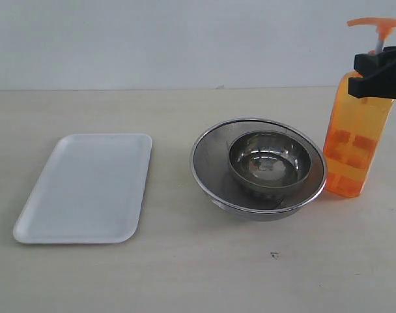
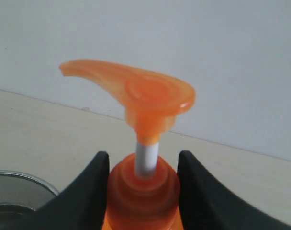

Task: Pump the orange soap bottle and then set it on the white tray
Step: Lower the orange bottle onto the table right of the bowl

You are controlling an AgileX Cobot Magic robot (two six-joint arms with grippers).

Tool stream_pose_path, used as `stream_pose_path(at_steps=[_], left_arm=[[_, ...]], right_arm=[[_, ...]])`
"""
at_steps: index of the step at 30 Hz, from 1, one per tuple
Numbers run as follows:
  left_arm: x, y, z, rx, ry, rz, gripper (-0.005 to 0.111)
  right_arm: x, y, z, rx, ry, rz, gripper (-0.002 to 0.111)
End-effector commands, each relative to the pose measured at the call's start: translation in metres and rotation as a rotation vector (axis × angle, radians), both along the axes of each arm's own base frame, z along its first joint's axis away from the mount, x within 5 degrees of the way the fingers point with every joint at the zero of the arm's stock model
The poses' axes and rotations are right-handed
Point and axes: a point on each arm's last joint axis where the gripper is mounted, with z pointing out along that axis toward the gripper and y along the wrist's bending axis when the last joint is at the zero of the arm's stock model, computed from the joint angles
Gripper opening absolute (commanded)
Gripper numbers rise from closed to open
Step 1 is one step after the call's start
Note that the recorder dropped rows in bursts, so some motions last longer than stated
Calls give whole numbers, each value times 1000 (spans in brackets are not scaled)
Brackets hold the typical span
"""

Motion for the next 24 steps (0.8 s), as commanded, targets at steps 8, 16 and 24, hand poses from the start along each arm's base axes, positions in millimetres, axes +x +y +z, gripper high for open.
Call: stream_pose_path(at_steps=[8,16,24], left_arm=[[0,0,-1,13,-1,1,5],[0,0,-1,13,-1,1,5],[0,0,-1,13,-1,1,5]], right_arm=[[3,-3,3,52,-6,-45,75],[3,-9,0,122,41,-130,76],[1,-9,-7,193,133,-177,76]])
